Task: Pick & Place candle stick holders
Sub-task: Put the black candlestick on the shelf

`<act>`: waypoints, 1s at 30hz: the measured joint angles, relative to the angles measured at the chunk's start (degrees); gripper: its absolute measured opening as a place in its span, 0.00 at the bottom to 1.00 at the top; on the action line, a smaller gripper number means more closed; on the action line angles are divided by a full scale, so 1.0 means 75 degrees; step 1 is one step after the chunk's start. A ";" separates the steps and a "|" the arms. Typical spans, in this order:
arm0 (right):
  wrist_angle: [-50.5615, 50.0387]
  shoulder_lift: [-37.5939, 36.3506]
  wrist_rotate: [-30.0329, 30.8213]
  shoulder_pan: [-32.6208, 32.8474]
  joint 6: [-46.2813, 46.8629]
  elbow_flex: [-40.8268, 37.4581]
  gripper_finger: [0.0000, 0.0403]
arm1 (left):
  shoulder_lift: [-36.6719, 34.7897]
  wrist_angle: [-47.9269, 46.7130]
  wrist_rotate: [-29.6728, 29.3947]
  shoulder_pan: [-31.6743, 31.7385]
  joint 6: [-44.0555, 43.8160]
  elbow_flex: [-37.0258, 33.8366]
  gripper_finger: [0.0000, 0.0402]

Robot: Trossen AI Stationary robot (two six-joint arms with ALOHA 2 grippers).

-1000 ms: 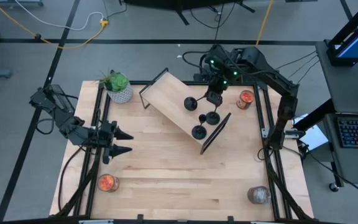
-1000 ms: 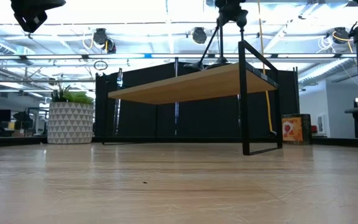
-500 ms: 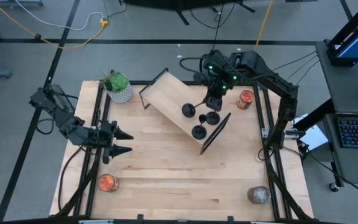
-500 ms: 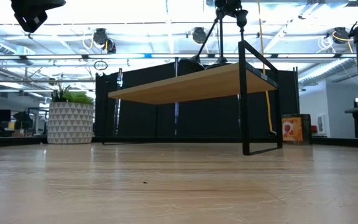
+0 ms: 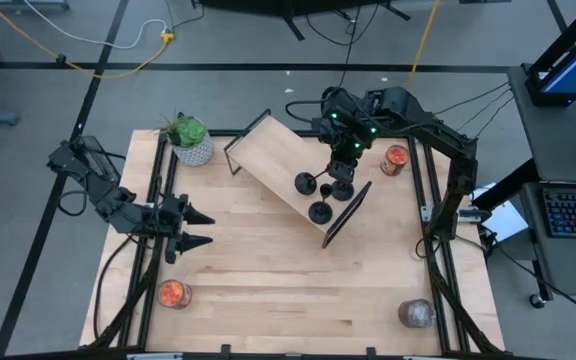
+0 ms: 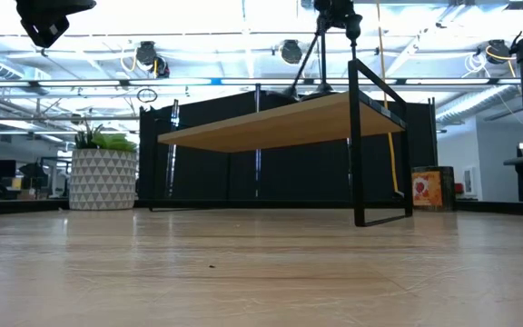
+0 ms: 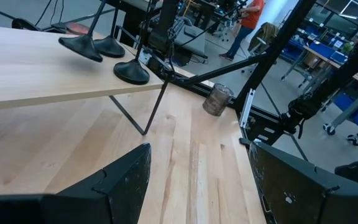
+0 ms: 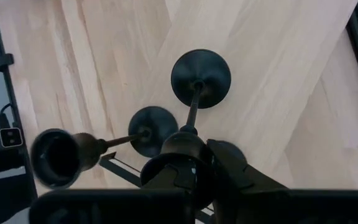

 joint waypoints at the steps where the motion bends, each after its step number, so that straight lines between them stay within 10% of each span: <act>1: 0.0008 -0.0039 0.0045 -0.0002 -0.0001 -0.0058 0.03 | 0.0000 -0.0001 0.0003 0.0000 0.0003 0.0000 0.70; 30: 0.0002 -0.0281 0.0172 -0.0002 0.0490 -0.0153 0.03 | 0.0003 -0.0020 0.0003 -0.0003 0.0002 0.0000 0.70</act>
